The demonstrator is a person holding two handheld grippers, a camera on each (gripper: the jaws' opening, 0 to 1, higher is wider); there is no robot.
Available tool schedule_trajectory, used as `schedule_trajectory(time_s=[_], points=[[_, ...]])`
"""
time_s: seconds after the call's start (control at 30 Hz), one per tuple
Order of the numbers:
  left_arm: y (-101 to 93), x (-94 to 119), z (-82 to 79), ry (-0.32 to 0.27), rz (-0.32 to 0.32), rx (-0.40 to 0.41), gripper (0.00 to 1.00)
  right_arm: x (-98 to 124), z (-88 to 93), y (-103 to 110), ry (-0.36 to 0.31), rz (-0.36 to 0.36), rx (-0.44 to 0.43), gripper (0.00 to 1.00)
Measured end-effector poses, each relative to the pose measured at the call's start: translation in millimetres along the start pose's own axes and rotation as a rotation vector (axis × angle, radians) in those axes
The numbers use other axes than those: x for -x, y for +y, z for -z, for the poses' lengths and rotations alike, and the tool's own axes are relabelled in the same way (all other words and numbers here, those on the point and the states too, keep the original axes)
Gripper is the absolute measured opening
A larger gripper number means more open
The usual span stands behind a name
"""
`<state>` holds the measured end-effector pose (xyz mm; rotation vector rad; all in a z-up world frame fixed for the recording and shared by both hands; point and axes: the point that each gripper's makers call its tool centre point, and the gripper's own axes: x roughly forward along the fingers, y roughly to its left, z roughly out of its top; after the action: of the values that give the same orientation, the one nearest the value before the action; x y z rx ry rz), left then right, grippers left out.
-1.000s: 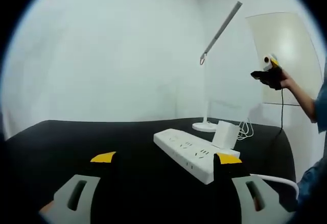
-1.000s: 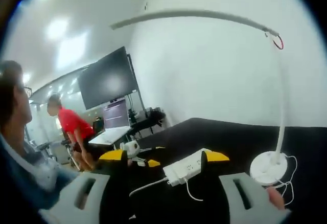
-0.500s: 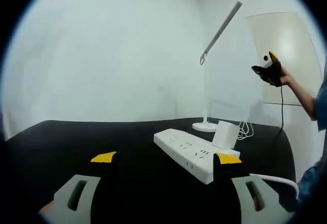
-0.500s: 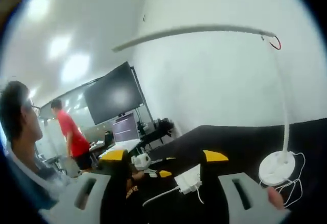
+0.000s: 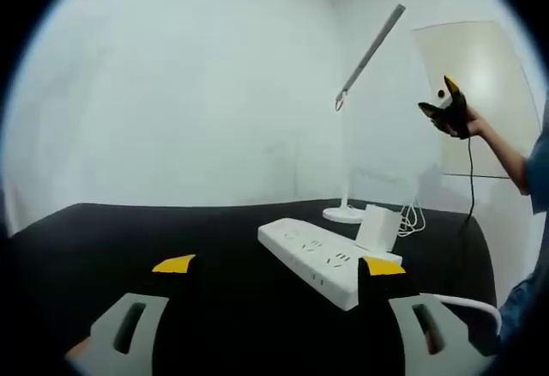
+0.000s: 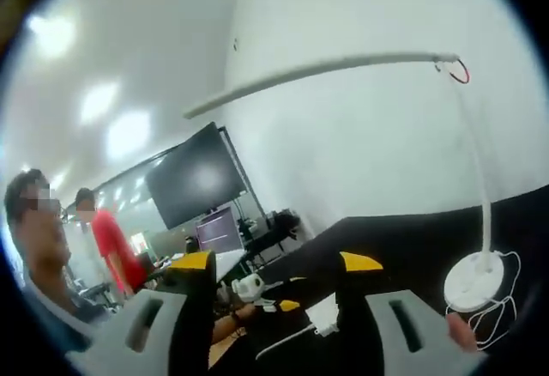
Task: Insert the desk lamp plug into the socket, turn on the power strip switch, turn on the lamp switch, then turn off the lamp switch, turn off the power strip switch, and remove the plug from the socket.
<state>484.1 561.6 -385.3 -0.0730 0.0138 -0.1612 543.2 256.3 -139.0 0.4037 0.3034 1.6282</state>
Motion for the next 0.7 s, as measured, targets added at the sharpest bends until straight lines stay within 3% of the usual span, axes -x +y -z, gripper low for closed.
schedule_trajectory(time_s=[0.2, 0.57, 0.7], points=[[-2.4, -0.7, -1.4, 0.001, 0.004, -0.002, 0.71, 1.1, -16.5, 1.7, -0.067, -0.006, -0.139, 0.57], [3.1, -2.9, -1.5, 0.001, 0.003, 0.001, 0.71, 2.2, -44.3, 1.8, -0.129, -0.019, -0.231, 0.57], [2.8, -3.0, -1.9, 0.000, 0.003, 0.002, 0.71, 3.4, -53.1, 5.6, -0.132, -0.021, -0.228, 0.57]])
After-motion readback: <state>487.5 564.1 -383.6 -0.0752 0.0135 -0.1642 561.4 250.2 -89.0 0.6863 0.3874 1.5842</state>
